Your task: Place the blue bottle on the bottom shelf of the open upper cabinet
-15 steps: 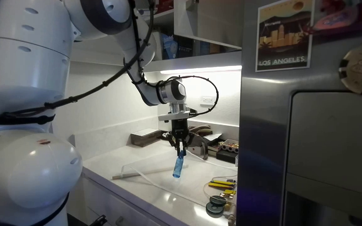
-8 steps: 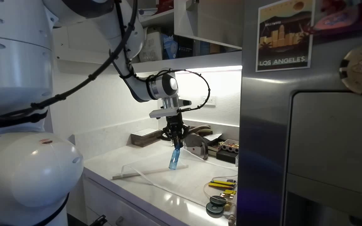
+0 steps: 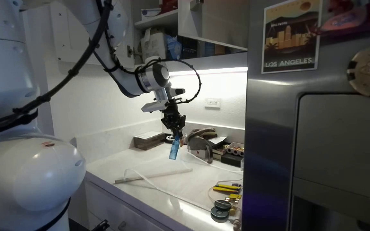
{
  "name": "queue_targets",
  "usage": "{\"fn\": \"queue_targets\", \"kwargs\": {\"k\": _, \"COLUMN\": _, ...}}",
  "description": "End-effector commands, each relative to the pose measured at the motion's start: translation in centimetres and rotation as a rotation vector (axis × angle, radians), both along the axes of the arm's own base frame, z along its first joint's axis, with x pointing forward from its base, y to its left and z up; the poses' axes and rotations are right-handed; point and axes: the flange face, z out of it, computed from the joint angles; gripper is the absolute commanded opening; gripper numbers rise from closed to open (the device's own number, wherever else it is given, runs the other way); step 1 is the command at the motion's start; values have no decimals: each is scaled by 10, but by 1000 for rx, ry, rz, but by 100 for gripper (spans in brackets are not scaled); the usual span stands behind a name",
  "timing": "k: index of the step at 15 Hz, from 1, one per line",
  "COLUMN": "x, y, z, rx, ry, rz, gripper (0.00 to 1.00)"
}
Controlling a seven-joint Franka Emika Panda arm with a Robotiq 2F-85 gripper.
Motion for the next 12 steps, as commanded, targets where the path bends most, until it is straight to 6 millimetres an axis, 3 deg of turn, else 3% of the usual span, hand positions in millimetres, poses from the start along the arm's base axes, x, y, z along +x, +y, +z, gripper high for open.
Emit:
{"fn": "queue_targets", "kwargs": {"k": 1, "x": -24, "y": 6, "z": 26, "rx": -22, "ry": -100, "rz": -49, "gripper": 6}}
{"fn": "queue_targets", "kwargs": {"k": 5, "x": -42, "y": -2, "z": 22, "rx": -30, "ry": -129, "rz": -123, "gripper": 6}}
{"fn": "queue_targets", "kwargs": {"k": 12, "x": -90, "y": -25, "z": -16, "rx": -74, "ry": -241, "rz": -291, "gripper": 6}}
